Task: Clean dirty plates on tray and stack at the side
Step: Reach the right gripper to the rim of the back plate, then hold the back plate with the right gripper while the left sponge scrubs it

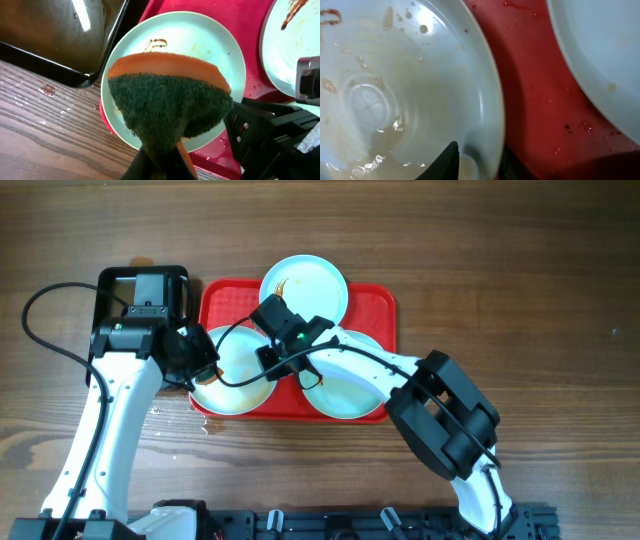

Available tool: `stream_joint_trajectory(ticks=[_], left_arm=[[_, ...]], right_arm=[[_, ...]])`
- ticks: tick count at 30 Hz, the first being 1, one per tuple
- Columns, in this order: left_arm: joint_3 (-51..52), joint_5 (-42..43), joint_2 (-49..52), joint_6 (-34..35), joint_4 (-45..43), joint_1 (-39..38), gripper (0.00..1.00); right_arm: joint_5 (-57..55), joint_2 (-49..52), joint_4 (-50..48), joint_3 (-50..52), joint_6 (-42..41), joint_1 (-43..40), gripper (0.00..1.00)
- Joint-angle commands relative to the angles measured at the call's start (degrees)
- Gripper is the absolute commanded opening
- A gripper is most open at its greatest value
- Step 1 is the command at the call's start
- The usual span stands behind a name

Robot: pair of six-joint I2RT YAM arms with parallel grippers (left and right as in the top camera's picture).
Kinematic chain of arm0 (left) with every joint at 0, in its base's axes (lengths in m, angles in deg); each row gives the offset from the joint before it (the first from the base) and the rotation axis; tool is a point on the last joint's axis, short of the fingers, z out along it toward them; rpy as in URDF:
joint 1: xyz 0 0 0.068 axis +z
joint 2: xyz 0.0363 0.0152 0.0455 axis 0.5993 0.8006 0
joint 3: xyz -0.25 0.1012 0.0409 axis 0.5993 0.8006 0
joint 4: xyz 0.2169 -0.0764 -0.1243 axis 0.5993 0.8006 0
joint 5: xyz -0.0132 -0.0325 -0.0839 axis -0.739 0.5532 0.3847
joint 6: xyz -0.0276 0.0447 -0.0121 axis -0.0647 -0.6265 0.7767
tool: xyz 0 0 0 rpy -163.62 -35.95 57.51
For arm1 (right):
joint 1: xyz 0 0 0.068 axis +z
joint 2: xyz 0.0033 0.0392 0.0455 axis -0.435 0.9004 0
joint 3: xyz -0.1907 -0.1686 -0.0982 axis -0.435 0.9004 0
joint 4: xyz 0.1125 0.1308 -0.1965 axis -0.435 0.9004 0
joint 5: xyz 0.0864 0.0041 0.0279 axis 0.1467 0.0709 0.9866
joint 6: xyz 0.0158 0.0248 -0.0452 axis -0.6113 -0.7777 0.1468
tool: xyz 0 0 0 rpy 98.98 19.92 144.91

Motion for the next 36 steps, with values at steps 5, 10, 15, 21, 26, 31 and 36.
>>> stream_joint_trajectory(ticks=[5, 10, 15, 21, 26, 31, 36], left_arm=[[-0.11, -0.55, 0.2, -1.16, 0.39, 0.15, 0.04], [-0.11, 0.87, 1.2, -1.49, 0.85, 0.09, 0.04], [-0.11, 1.18, 7.67, -1.57, -0.33, -3.89, 0.04], [-0.11, 3.54, 14.29, -1.11, -5.4, -5.97, 0.04], [-0.11, 7.32, 17.29, -1.16, -8.57, -5.97, 0.04], [-0.11, 10.23, 19.26, -1.16, -9.81, -5.99, 0.04], [-0.11, 12.52, 22.03, -1.11, -10.73, -7.39, 0.04]], right_arm=[[-3.69, 2.16, 4.42, -0.5, -1.05, -0.68, 0.15], [-5.01, 2.16, 6.14, -0.5, 0.42, -2.1, 0.12], [-8.33, 2.16, 8.2, -0.5, 2.16, -2.16, 0.09], [-8.28, 2.05, 9.64, -0.52, 0.13, -2.69, 0.05], [-0.72, 1.53, 10.45, -0.52, 1.2, -5.46, 0.04], [4.52, 1.53, 10.21, -0.52, 1.29, -6.88, 0.04], [4.7, 1.53, 10.19, -0.52, 1.64, -6.91, 0.05]])
